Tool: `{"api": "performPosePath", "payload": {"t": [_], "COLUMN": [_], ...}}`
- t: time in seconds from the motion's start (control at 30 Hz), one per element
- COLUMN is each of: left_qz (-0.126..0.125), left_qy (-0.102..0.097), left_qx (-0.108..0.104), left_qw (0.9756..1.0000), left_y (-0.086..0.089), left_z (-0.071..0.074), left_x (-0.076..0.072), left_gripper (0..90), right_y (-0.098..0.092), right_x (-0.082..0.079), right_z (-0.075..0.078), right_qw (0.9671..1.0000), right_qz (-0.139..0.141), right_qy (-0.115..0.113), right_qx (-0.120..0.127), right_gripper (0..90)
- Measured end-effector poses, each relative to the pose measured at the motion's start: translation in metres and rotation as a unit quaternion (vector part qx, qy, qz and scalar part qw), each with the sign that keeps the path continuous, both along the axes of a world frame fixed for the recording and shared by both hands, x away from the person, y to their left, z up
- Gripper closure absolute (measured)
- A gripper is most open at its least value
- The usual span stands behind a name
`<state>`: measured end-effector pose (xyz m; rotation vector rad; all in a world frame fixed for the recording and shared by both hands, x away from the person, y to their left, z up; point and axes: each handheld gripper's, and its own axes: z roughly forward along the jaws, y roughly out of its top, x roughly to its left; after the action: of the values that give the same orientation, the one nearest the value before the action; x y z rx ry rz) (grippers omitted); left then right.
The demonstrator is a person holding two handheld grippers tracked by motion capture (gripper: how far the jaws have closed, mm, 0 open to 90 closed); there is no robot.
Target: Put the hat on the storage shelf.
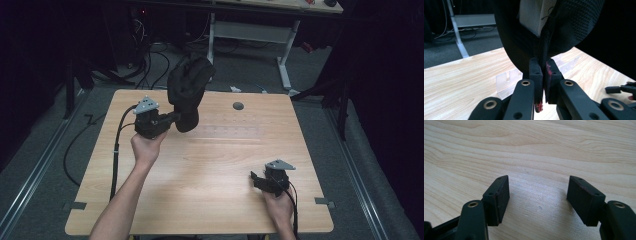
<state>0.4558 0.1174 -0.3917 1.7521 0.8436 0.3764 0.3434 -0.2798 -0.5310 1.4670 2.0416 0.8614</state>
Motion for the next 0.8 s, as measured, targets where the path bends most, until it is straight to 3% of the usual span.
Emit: {"api": "performPosePath", "payload": {"t": [0.47,0.8], "left_qz": [0.015,0.018], "left_qy": [0.001,0.005], "left_qx": [0.023,0.023], "left_qw": [0.9996,0.9996], "left_y": [-0.007,-0.011], "left_z": [-0.014,-0.024], "left_x": [0.012,0.017], "left_gripper": [86.6,86.5], "right_y": [0.0,0.0], "right_x": [0.0,0.0], "right_z": [0.0,0.0], "right_qw": [1.0,1.0], "right_qz": [0.001,0.001], "right_qy": [0.001,0.001], "right_qx": [0.0,0.001], "right_gripper": [34.4,34.4]}}
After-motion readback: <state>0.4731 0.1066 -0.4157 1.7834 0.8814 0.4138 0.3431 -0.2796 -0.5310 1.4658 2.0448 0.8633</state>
